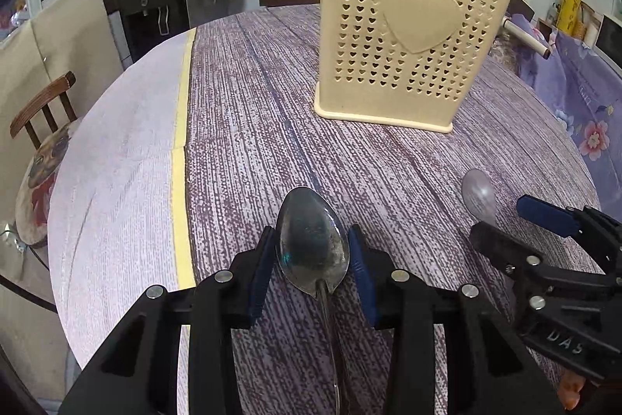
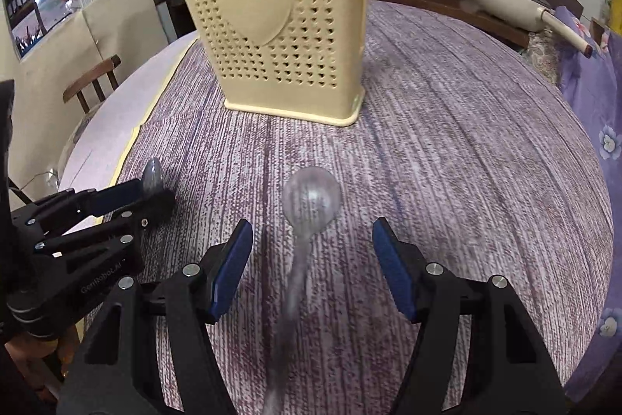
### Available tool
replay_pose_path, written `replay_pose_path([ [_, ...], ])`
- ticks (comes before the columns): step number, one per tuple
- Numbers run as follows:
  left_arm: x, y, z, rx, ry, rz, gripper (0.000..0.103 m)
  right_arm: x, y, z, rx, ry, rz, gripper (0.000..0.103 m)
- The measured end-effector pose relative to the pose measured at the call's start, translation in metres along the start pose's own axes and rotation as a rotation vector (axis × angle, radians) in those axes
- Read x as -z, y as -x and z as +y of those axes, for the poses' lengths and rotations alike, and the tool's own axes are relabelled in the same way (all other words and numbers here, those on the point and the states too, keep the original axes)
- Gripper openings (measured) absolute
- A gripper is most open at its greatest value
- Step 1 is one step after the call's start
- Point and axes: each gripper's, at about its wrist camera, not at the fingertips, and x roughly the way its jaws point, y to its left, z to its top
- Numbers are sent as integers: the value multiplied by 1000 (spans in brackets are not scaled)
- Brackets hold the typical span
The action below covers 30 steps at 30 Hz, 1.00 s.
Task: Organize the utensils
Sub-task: 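Grasp the white plastic spoon with the right tool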
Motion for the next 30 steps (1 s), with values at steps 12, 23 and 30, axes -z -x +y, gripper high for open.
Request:
replay_pose_path([
  [12,-6,-4,2,-14,-4,7,41,-11,-21,3,69,8,9,54],
  [23,-12,-6,6,-8,16,13,38,-17,-22,4,59,19,0,37],
  [30,-21,10,7,22,34,-54,38,-23,0,-11,-16,-50,-61,37],
])
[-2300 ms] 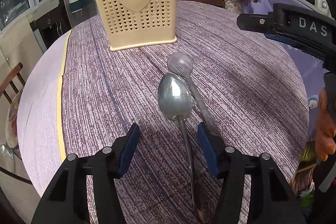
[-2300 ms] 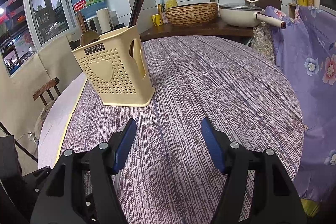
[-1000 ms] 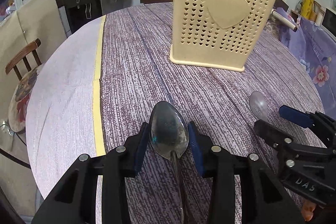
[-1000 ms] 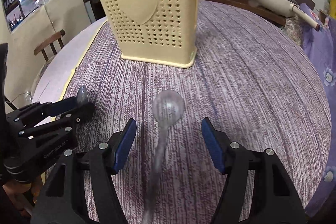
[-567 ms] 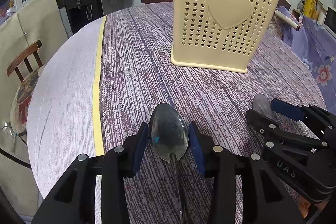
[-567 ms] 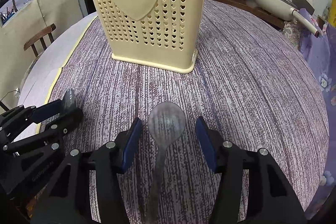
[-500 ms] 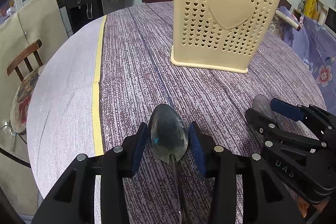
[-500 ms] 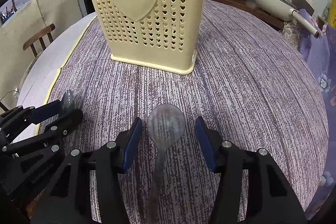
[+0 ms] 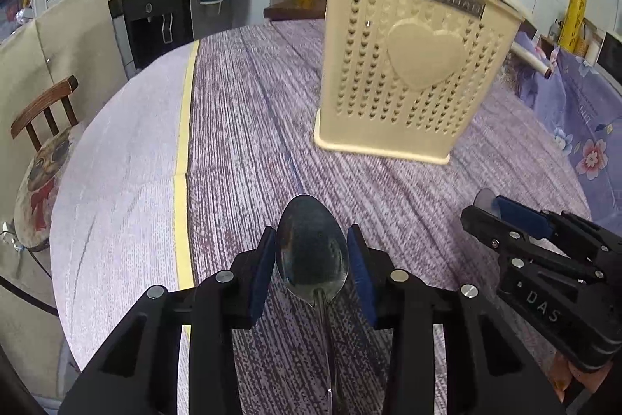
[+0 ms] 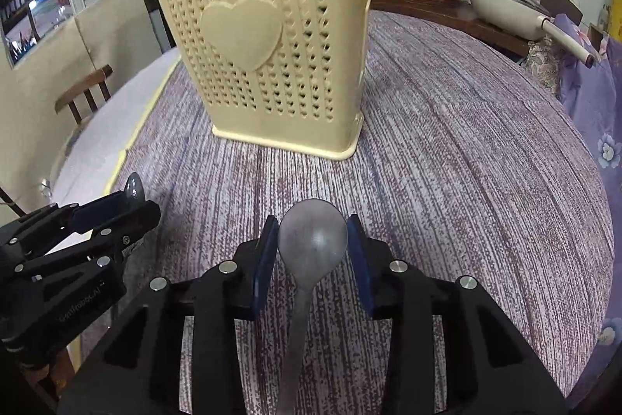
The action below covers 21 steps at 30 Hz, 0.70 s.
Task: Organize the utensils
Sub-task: 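Grasp the white plastic spoon with the right tool, then carry the steel spoon over the holder with the left tool while the right carries the plastic spoon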
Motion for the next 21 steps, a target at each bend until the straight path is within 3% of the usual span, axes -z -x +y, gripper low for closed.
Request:
replay_pose_path([
  [11,-26,42,-10,63,-6,-145,38,-19,65,-14,-76,-60,-144,37],
  [21,-31,51,-17,79,-13,-183,37,-22,82,-10,-93,-33,-189,37],
])
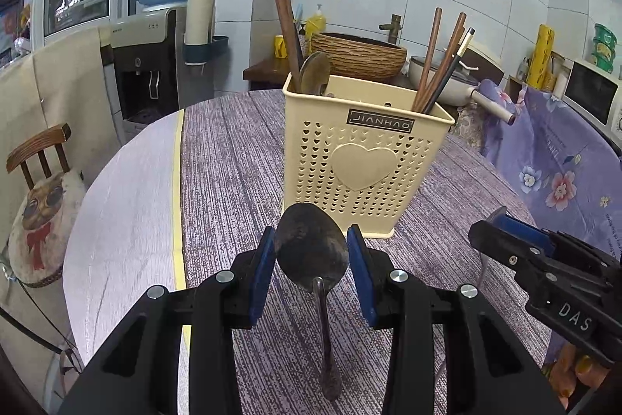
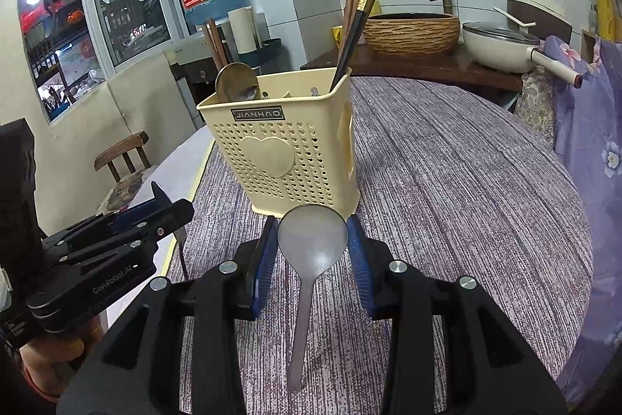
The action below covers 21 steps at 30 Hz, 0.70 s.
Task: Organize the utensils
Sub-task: 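Carry the steel spoon over the holder with the left tool while the right carries the plastic spoon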
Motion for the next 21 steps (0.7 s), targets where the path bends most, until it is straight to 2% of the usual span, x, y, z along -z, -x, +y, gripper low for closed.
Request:
replay_pose_path([
  [14,-26,19,1,31,4,-81,37,-22,22,2,-29,15,-96,37],
  [19,-57,31,1,60,10,-155,37,-51,31,9,-23,37,-174,37],
  [21,-79,37,0,58,15,-210,37,-69,37,13,-15,55,-224,37],
])
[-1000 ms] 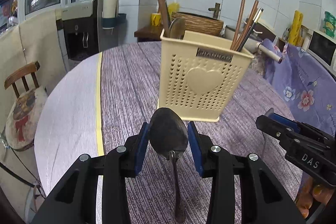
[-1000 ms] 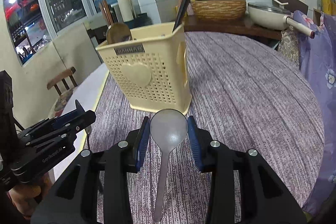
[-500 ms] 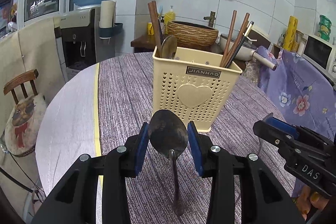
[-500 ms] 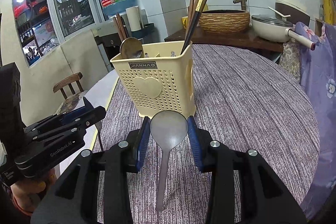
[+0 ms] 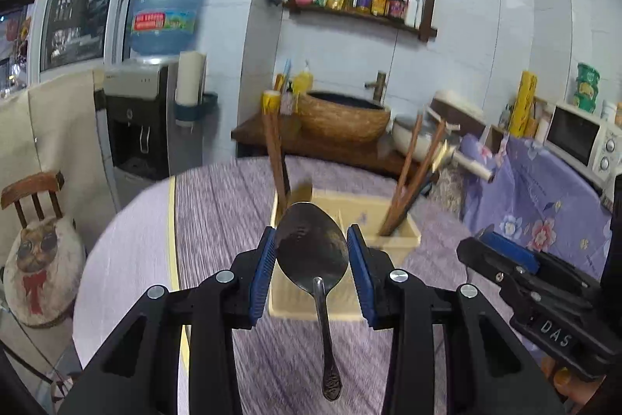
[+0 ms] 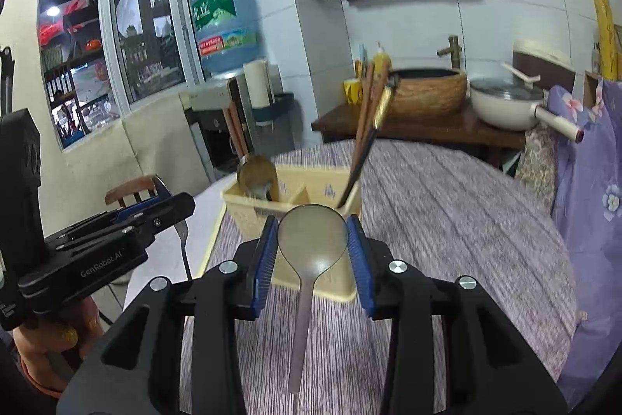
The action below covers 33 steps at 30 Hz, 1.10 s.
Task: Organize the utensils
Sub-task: 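Carry the steel spoon over the holder with the left tool while the right carries the plastic spoon, then lower both spoons into the holder and open the left tool while the right tool opens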
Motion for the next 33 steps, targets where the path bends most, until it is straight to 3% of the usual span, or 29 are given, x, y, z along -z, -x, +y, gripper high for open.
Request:
replay_pose_path([
  [5,-53,-5,-4,-8,4,-125,37,-55,-4,7,46,28,-114,37],
  [12,-83,-42,-9,-32,14,-173,37,-99,-34,10,109,42,-200,37],
  [20,-51,-67,-4,-30,8,-123,37,-73,-64,12,149,80,-175,37],
  [33,-12,-68,5,-37,-26,-59,38,-19,-79,8,154,94,-77,37],
])
